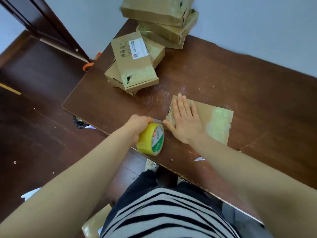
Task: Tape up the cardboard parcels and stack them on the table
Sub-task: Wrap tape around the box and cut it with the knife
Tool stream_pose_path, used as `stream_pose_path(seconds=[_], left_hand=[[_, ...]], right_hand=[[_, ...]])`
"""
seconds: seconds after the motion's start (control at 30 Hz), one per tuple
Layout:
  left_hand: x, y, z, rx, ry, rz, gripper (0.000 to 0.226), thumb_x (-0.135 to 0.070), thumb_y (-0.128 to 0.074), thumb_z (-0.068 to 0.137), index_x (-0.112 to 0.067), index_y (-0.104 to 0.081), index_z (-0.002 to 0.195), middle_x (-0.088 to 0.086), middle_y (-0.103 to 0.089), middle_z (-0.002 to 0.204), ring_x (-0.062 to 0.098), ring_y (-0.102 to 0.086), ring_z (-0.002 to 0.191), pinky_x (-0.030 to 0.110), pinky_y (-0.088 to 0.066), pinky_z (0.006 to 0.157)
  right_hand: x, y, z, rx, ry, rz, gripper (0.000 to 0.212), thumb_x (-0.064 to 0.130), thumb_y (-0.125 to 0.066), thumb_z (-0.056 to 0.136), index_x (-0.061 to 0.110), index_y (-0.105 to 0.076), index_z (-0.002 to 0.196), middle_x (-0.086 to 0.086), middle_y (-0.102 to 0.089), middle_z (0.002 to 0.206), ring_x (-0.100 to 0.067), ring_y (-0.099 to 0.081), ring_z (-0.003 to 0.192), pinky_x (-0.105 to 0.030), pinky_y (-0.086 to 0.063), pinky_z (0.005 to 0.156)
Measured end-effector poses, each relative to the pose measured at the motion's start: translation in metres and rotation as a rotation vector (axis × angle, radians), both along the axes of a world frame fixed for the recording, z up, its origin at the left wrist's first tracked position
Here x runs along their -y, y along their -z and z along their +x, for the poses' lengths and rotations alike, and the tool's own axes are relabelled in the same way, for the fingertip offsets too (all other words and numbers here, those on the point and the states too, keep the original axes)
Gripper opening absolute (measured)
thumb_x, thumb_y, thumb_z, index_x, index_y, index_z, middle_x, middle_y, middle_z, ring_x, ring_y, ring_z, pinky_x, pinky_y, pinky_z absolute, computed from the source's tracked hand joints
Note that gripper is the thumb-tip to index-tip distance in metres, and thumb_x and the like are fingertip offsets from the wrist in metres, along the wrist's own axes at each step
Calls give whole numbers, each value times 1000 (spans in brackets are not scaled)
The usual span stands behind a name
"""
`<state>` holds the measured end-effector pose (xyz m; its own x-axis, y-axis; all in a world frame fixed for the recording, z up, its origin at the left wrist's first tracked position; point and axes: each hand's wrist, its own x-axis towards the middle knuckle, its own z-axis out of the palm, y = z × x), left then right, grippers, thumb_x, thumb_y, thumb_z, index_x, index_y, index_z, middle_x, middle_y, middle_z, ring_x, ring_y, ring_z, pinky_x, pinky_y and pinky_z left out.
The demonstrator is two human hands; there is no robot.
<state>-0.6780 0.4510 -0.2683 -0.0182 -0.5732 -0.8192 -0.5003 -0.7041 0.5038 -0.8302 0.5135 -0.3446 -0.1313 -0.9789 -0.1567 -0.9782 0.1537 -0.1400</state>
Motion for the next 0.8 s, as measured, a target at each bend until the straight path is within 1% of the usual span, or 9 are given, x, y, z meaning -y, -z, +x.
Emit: stream_pose_path(seconds=[0.1,0.23,0.43,0.5,0.53,0.6,0.63,0.73,0.8], left_hand=[[0,-1,2,-2,-14,-7,37,-18,-66,87,1,-55,117,13,-61,77,21,-58,53,23,-45,36],[3,-5,1,-59,6,17,40,-18,-73,81,1,-61,115,18,-67,90,25,-61,61,30,-53,52],[0,-10,6,-97,-15,-11,29,-16,-66,86,0,-63,109,16,-64,77,21,-59,49,26,-51,43],[0,-9,9,-134,-26,-40,26,-16,-61,88,-1,-63,109,16,-63,77,24,-60,53,30,-53,55],[-1,-9,9,-158,-23,-45,26,-17,-60,88,-1,-63,109,17,-63,79,25,-60,56,33,-53,61],[0,-12,6,-208,-2,-72,19,-16,-59,89,-5,-64,103,15,-64,77,25,-60,58,33,-52,62],[-1,-12,5,-228,11,-102,14,-16,-59,89,-7,-65,98,13,-64,76,23,-61,59,31,-51,62],[-4,-14,-1,-289,62,-166,11,-12,-58,88,-8,-67,92,12,-67,83,22,-64,68,29,-52,65],[-7,-17,-6,-334,116,-193,10,-8,-58,86,-9,-67,88,10,-67,84,21,-64,72,28,-51,67]], right_hand=[[-3,0,3,-10,-18,51,84,64,-3,89,7,6,150,-14,11,158,-25,14,146,-40,12,116],[-10,-3,1,-14,-114,10,92,69,-2,85,3,-1,150,-21,7,157,-32,10,146,-47,9,117],[-12,-6,0,-35,-166,131,95,60,-39,90,6,10,150,-19,17,156,-30,19,144,-43,13,117],[-6,-16,-5,150,-128,191,93,43,-56,86,13,3,152,-14,15,158,-24,18,145,-38,14,116],[-4,-26,-7,375,-33,192,79,32,-58,87,16,-15,152,-11,3,160,-22,9,147,-36,10,117],[0,-47,-7,848,259,25,34,17,-55,89,15,-62,123,-8,-42,146,-23,-26,141,-36,-13,116],[0,-56,-6,1008,399,-31,22,21,-55,88,16,-71,102,-3,-59,127,-20,-46,127,-35,-29,108],[-6,-72,3,1132,522,64,23,36,-65,83,16,-73,77,8,-69,76,0,-61,75,-13,-45,73],[-11,-77,10,1149,523,51,29,35,-72,81,6,-73,78,4,-66,69,-1,-57,64,-11,-42,60]])
